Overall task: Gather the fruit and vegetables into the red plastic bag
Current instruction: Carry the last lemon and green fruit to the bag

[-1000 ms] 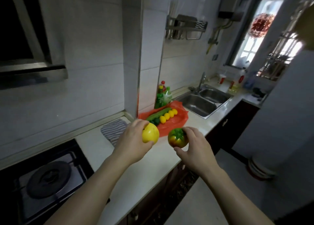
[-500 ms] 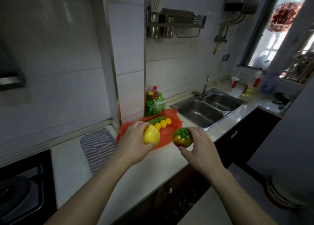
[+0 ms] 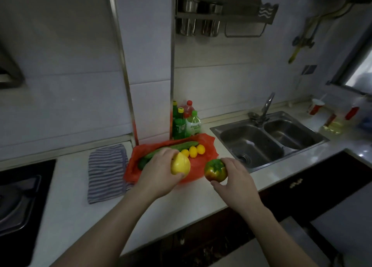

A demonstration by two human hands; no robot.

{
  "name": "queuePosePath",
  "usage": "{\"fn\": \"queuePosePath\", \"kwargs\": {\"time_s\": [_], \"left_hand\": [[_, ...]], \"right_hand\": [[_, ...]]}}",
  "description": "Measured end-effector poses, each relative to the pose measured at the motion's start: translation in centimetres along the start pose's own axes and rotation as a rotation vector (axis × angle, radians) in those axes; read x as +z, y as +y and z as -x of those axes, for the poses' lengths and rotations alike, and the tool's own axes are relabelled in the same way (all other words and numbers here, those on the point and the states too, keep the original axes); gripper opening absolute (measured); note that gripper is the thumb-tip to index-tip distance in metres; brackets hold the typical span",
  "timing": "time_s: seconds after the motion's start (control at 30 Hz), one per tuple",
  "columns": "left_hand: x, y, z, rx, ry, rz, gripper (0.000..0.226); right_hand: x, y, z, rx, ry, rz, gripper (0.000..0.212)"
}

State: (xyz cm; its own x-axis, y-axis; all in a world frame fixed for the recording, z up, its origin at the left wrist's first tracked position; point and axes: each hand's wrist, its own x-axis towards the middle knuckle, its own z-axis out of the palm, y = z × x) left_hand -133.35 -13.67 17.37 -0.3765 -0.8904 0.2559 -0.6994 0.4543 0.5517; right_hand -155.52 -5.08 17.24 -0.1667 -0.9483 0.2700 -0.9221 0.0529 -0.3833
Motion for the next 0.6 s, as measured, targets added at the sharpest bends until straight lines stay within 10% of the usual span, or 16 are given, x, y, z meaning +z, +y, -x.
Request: {"fn": "queuePosePath", "kwargs": {"time_s": [0.6], "left_hand": [[10.3, -5.1, -14.9, -0.186, -0.087, 0.034, 0.064]], "right_hand": [[8.6, 8.3, -16.0, -0.013, -0.239, -0.020, 0.050]]}}
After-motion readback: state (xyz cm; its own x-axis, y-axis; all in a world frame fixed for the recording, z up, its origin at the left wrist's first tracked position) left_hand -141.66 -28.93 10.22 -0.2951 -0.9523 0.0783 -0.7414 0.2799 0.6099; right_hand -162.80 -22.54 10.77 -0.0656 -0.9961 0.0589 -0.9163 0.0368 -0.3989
